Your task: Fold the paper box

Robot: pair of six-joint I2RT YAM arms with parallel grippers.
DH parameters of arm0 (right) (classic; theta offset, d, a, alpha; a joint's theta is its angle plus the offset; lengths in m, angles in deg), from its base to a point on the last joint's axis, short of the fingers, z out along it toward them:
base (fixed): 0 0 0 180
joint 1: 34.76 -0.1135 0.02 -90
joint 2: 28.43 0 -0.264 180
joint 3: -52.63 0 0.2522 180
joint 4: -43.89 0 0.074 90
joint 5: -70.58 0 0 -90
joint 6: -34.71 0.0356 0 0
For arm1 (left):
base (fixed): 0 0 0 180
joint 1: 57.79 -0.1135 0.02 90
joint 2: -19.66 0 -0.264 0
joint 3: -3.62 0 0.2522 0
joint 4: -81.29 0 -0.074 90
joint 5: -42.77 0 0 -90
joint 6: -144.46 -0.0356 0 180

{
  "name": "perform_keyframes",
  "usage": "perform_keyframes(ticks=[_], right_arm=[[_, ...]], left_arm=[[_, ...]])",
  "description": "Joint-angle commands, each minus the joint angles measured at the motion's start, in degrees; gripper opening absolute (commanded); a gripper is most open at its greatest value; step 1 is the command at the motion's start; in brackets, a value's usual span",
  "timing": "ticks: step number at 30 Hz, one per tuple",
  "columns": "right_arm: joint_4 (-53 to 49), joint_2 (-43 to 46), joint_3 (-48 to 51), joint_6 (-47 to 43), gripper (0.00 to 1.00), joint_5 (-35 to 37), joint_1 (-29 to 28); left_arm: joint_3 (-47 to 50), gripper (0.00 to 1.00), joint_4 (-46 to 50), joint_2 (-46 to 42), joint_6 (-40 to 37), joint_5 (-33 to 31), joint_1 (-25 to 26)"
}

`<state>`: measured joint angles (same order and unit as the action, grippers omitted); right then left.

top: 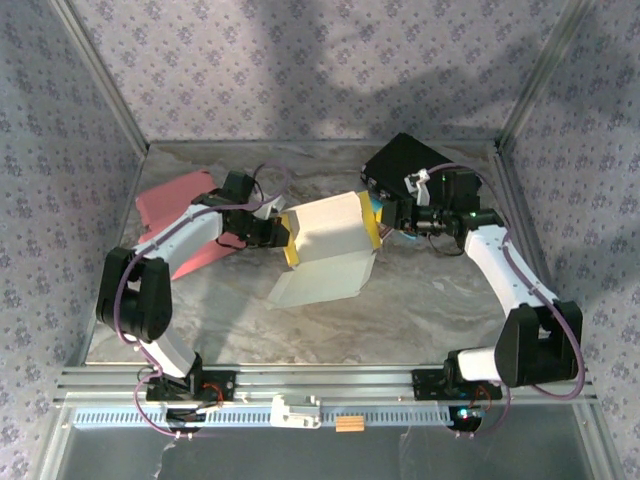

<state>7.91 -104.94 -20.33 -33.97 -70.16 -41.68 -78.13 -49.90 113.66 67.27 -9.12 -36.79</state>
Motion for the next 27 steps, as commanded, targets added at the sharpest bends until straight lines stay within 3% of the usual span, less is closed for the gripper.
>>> perform_keyframes(ticks=[1,7,16,27], right_arm=[[0.5,2.5,-0.8,-0.5,0.39,-0.2,-0.3],[1.0,1.3,-1.5,-0.5,0.43,-1.8,-0.9],[-2.1,2.4,-0.7,-3.6,0.43,2.0,0.7],[2.0,0.0,-0.2,0.3,0.43,-8.8,3.0]], left_arm=[[-1.8,0.00,1.6,0.5,-1.6,1.3,-0.3],[-2.1,0.00,1.8,0.5,-1.6,1.3,-0.1],[-1.8,0.00,2.2,-0.4,-2.1,1.1,0.0],[-1.3,0.00,1.0,-0.2,-1.2,4.4,-0.2]])
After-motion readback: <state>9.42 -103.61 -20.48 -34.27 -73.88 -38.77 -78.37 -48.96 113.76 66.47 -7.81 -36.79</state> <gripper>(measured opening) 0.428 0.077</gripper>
